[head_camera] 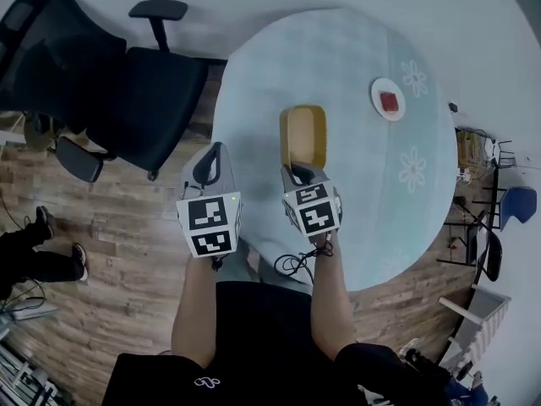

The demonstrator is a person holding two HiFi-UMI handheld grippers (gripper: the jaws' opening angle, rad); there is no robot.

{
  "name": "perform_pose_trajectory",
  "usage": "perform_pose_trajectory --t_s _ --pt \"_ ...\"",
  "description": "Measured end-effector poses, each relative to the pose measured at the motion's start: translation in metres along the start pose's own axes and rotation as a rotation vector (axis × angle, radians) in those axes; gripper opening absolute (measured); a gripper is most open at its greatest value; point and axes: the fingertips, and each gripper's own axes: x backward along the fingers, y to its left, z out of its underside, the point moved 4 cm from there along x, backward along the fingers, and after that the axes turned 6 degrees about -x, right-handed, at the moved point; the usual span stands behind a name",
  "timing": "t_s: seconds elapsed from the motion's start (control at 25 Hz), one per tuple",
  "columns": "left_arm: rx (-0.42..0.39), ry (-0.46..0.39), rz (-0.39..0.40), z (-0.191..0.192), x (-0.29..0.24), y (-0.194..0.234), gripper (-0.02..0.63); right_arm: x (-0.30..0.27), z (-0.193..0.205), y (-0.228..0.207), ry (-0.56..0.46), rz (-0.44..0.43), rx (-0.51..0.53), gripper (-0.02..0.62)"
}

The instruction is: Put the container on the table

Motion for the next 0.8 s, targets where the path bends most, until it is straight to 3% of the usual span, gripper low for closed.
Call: perform_pose_trajectory --t_s 0.24,0.44,0.6,0.8 --pt "0.028 0.083 0.000 0.029 -0.023 0.016 0.002 -0.044 0.017 0.007 0.132 0.029 0.036 0.037" --pt "0.016 0.068 0.027 0.018 -0.034 0.007 0.002 -0.041 0.004 0.007 0.083 0.023 0.056 0.066" --pt "-0.004 0.033 0.051 0.000 -0.036 -0.002 0.002 -0.011 -0.029 -0.004 -0.091 0.018 0.008 0.069" --pt "-0.030 -0.056 0.092 -0.039 -0.030 -0.023 0.002 0.067 -0.088 -0.034 -0.483 0.109 -0.088 0.011"
